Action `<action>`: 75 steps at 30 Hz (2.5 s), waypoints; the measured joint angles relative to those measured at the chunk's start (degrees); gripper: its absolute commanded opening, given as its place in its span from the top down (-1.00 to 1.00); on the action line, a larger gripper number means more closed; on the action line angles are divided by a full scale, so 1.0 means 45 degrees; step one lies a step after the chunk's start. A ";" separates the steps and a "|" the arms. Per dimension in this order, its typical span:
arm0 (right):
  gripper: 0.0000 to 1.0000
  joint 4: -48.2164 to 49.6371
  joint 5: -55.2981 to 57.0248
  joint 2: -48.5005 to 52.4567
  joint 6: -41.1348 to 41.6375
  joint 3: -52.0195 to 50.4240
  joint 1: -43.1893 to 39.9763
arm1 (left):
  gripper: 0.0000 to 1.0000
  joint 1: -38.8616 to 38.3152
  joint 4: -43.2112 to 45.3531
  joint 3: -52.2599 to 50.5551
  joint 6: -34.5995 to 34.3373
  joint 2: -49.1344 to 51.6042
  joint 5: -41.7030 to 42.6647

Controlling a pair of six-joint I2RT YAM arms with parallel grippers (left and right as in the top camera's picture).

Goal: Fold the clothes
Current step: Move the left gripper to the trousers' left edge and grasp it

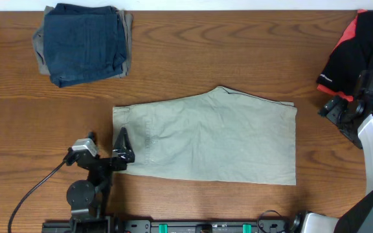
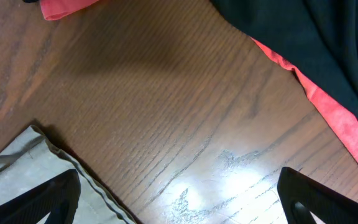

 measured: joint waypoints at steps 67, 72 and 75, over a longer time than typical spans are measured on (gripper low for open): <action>-0.99 0.0000 -0.0044 0.0000 -0.0010 -0.0005 0.0000 | -0.96 0.2424 -1.1064 1.3454 0.5756 2.3159 0.2161; -0.98 -0.0005 -0.0044 0.0000 -0.0010 -0.0005 0.0000 | -0.96 0.2424 -1.0982 1.3449 0.5795 2.3193 0.2191; -0.99 0.0000 -0.0044 0.0000 -0.0010 -0.0005 0.0000 | -0.97 0.2424 -1.0758 1.3401 0.5785 2.3183 0.2259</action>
